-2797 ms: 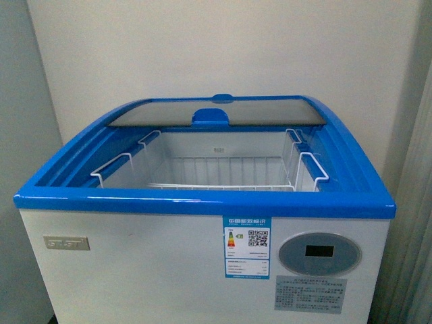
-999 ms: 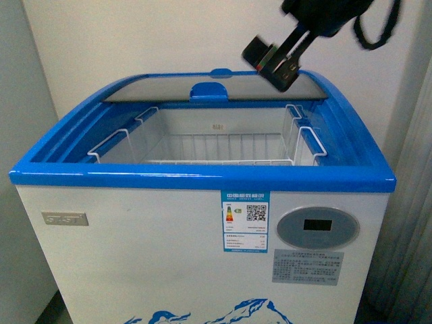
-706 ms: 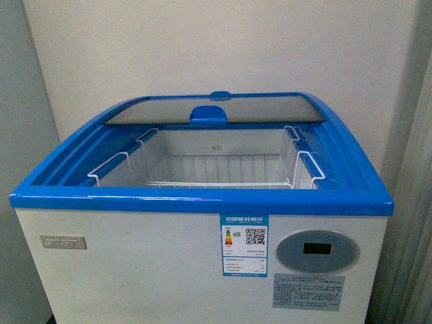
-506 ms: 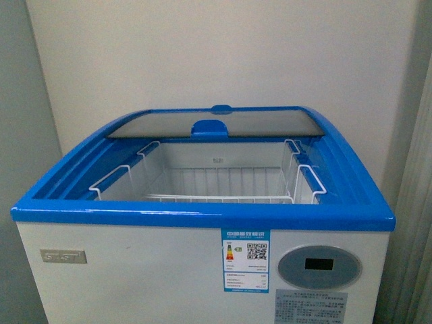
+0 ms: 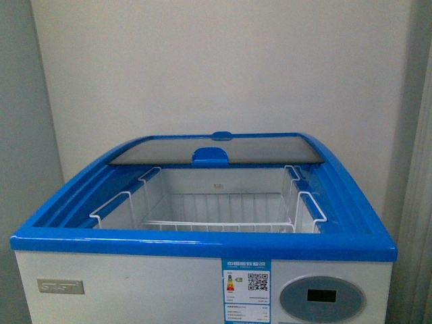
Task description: Put drink in fridge
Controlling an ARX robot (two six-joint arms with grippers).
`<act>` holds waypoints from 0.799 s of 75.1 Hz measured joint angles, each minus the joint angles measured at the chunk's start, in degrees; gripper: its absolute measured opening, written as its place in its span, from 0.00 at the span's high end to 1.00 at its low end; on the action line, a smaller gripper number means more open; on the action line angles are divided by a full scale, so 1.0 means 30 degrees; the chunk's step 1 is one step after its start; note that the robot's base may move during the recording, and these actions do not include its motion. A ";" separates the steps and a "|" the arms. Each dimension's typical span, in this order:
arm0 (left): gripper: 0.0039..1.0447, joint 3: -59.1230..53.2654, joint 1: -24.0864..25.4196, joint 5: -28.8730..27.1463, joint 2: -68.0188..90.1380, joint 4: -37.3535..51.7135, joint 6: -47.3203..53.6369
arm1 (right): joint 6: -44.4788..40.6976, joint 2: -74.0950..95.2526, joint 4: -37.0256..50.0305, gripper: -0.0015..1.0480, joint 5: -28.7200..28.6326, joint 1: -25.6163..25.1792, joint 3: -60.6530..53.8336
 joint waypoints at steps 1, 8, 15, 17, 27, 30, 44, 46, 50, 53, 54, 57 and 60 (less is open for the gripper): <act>0.98 0.0000 0.0000 0.0007 0.0000 -0.0007 0.0007 | 0.0000 -0.0073 0.0036 0.97 -0.0007 -0.0015 -0.0168; 0.98 0.0000 0.0000 0.0007 0.0000 0.0000 0.0007 | 0.0000 -0.0474 0.0226 0.97 0.0000 -0.0029 -0.0816; 0.98 0.0000 0.0000 0.0007 0.0000 -0.0007 0.0000 | 0.0000 -0.0852 0.0408 0.97 -0.0015 -0.0044 -0.1311; 0.98 0.0000 0.0000 0.0007 0.0000 -0.0007 0.0000 | 0.0000 -0.0940 0.0444 0.97 -0.0007 -0.0044 -0.1428; 0.98 0.0000 0.0000 0.0007 0.0000 0.0000 0.0007 | 0.0000 -0.1304 0.0554 0.97 -0.0007 -0.0044 -0.1953; 0.98 0.0000 0.0000 0.0007 0.0000 0.0000 0.0000 | -0.0007 -0.1406 0.0590 0.97 -0.0007 -0.0044 -0.2091; 0.98 0.0000 0.0000 0.0007 0.0000 -0.0007 0.0007 | 0.0000 -0.1800 0.0692 0.97 -0.0007 -0.0044 -0.2535; 0.98 0.0000 0.0000 0.0007 0.0000 -0.0007 0.0000 | 0.0000 -0.1872 0.0736 0.97 -0.0007 -0.0044 -0.2616; 0.98 0.0000 0.0000 0.0007 0.0000 0.0000 0.0007 | -0.0007 -0.1974 0.0758 0.97 -0.0007 -0.0044 -0.2761; 0.98 0.0000 0.0000 0.0007 0.0000 0.0000 0.0007 | -0.0007 -0.2033 0.0758 0.97 -0.0007 -0.0044 -0.2834; 0.98 0.0000 0.0000 0.0007 0.0000 0.0000 0.0007 | -0.0007 -0.2047 0.0758 0.97 -0.0007 -0.0044 -0.2841; 0.98 0.0000 0.0000 0.0007 0.0000 0.0000 0.0000 | 0.0000 -0.2098 0.0772 0.97 -0.0007 -0.0044 -0.2892; 0.98 0.0000 0.0000 0.0007 0.0000 -0.0007 0.0007 | 0.0000 -0.2397 0.0831 0.97 -0.0007 -0.0051 -0.3126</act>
